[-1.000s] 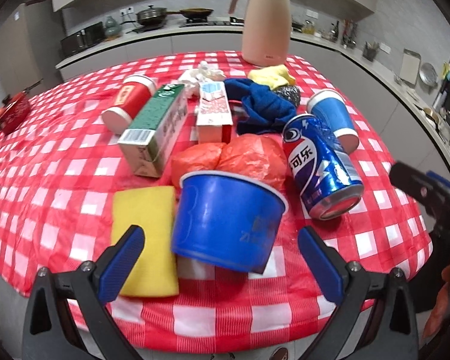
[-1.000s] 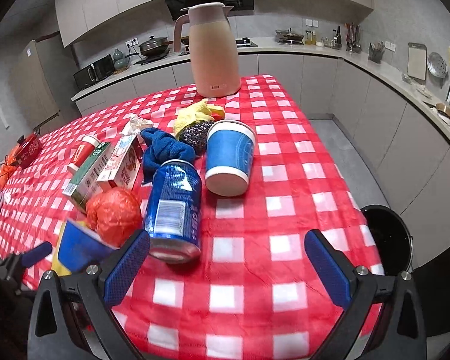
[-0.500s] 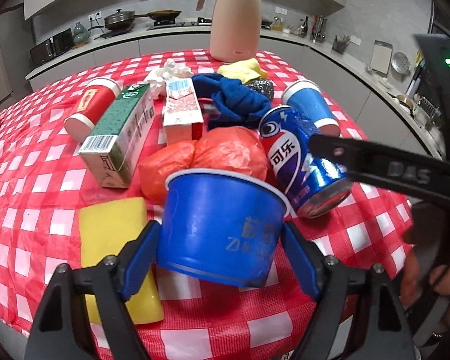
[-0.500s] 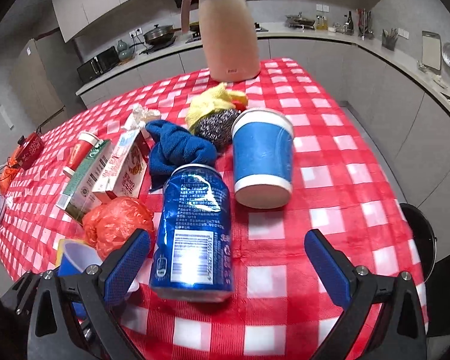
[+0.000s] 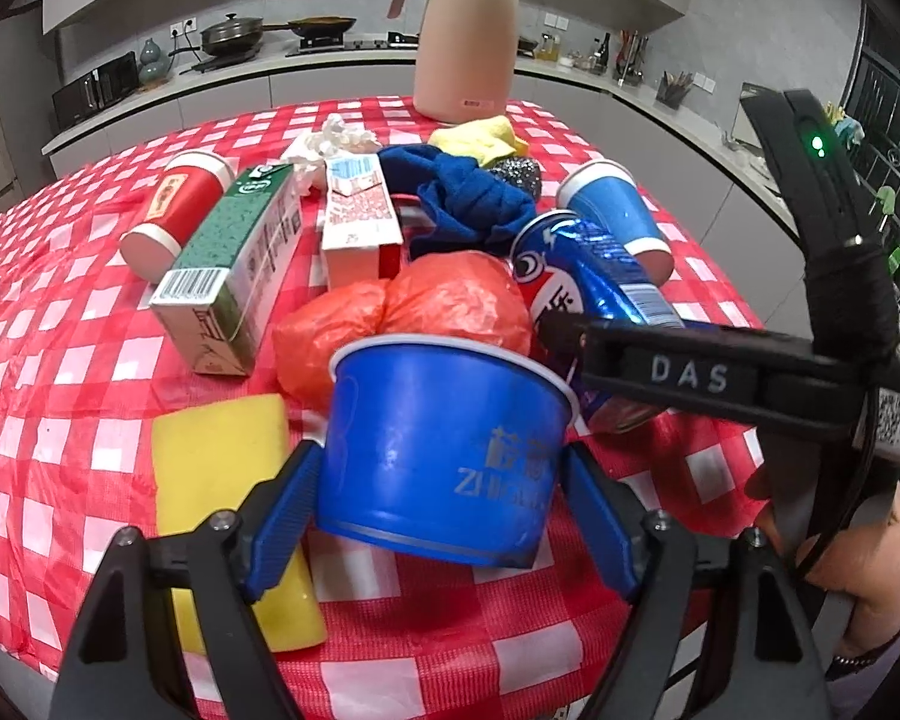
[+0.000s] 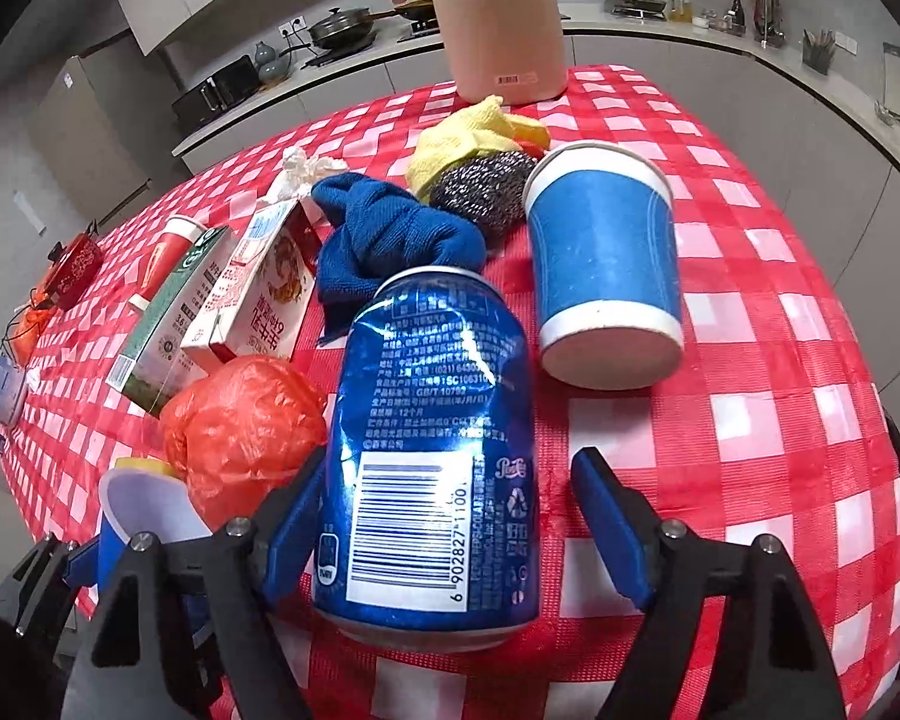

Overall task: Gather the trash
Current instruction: 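Grasp the blue paper bowl with the left tool while the right tool grasps the blue Pepsi can, then carry the bowl and can over the black bin and open both tools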

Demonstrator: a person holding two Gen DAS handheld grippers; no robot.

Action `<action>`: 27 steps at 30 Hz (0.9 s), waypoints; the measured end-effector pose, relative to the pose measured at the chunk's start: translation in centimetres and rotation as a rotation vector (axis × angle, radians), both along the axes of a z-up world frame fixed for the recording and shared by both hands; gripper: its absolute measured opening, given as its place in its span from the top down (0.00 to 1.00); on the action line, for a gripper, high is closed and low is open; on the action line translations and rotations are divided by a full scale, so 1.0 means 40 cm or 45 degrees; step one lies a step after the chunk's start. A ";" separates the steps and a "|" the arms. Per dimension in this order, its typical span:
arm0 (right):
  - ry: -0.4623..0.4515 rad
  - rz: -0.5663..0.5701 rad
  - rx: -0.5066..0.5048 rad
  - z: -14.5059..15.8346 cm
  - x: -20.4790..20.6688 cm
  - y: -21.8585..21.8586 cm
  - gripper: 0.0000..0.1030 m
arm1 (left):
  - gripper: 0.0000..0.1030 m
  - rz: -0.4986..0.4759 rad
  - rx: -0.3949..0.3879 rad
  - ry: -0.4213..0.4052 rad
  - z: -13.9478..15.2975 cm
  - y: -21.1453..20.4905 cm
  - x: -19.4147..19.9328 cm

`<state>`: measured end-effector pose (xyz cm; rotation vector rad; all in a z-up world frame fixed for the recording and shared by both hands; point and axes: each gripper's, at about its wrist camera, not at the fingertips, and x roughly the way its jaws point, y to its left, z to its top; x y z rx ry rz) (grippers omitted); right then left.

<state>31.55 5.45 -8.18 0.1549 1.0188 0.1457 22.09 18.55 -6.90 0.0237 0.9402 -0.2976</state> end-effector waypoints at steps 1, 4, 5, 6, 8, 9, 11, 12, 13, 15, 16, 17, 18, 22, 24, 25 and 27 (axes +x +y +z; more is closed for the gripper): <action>0.008 0.017 0.007 -0.004 0.001 0.004 0.33 | 0.21 -0.007 0.003 0.001 -0.001 -0.003 0.002; 0.007 0.040 0.016 -0.005 0.000 0.009 0.35 | 0.22 -0.015 -0.015 0.000 -0.003 -0.002 0.002; -0.005 0.048 0.017 -0.002 -0.005 0.008 0.35 | 0.23 -0.015 -0.024 0.003 -0.003 -0.001 0.001; -0.015 0.049 0.015 0.002 -0.010 0.007 0.35 | 0.23 -0.014 -0.032 0.005 -0.002 0.001 0.000; -0.051 0.037 0.013 0.018 -0.027 -0.001 0.35 | 0.23 -0.007 -0.052 -0.008 0.006 0.005 -0.007; -0.064 0.027 0.016 0.026 -0.035 -0.007 0.35 | 0.23 -0.004 -0.061 -0.018 0.011 0.007 -0.011; -0.082 0.018 0.024 0.039 -0.049 -0.019 0.35 | 0.23 0.002 -0.084 -0.036 0.029 0.011 -0.018; -0.090 0.014 0.024 0.046 -0.055 -0.024 0.35 | 0.23 0.006 -0.093 -0.045 0.038 0.014 -0.021; -0.102 0.006 0.020 0.055 -0.064 -0.031 0.35 | 0.23 0.012 -0.104 -0.053 0.048 0.016 -0.024; -0.118 -0.016 0.023 0.074 -0.081 -0.049 0.35 | 0.23 0.016 -0.122 -0.065 0.063 0.019 -0.028; -0.125 -0.028 0.027 0.083 -0.088 -0.061 0.35 | 0.23 0.011 -0.128 -0.074 0.071 0.015 -0.029; -0.136 -0.046 0.027 0.094 -0.098 -0.074 0.35 | 0.24 0.006 -0.130 -0.083 0.077 0.012 -0.029; -0.138 -0.057 0.026 0.099 -0.106 -0.084 0.35 | 0.24 0.003 -0.138 -0.083 0.081 0.013 -0.027; -0.168 -0.118 0.024 0.133 -0.135 -0.119 0.35 | 0.24 -0.024 -0.177 -0.124 0.115 0.007 -0.028; -0.179 -0.155 0.022 0.144 -0.148 -0.141 0.35 | 0.24 -0.049 -0.196 -0.129 0.120 -0.005 -0.024; -0.181 -0.170 0.025 0.149 -0.153 -0.150 0.35 | 0.24 -0.073 -0.208 -0.126 0.121 -0.019 -0.021; -0.190 -0.213 0.013 0.160 -0.168 -0.176 0.35 | 0.24 -0.105 -0.223 -0.125 0.122 -0.039 -0.022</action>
